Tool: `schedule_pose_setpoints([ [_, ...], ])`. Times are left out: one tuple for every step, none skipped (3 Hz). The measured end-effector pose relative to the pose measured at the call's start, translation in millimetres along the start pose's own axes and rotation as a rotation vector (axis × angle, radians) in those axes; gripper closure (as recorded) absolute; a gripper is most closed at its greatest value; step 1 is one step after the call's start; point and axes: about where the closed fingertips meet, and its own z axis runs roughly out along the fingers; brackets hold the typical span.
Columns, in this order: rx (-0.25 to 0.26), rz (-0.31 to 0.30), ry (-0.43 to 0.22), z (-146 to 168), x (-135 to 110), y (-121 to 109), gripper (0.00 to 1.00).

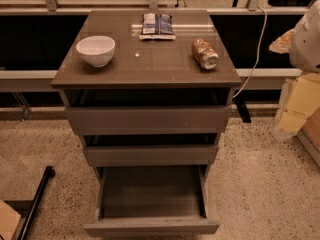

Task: Close bottom drawer

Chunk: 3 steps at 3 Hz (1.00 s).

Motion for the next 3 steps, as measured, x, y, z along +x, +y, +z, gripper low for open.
schedule_pose_setpoints([
  [0.000, 0.000, 0.000, 0.0, -0.1, 0.0, 0.00],
  [-0.002, -0.014, -0.011, 4.6, -2.9, 1.0, 0.27],
  [-0.038, -0.051, -0.075, 36.5, -8.4, 8.9, 0.50],
])
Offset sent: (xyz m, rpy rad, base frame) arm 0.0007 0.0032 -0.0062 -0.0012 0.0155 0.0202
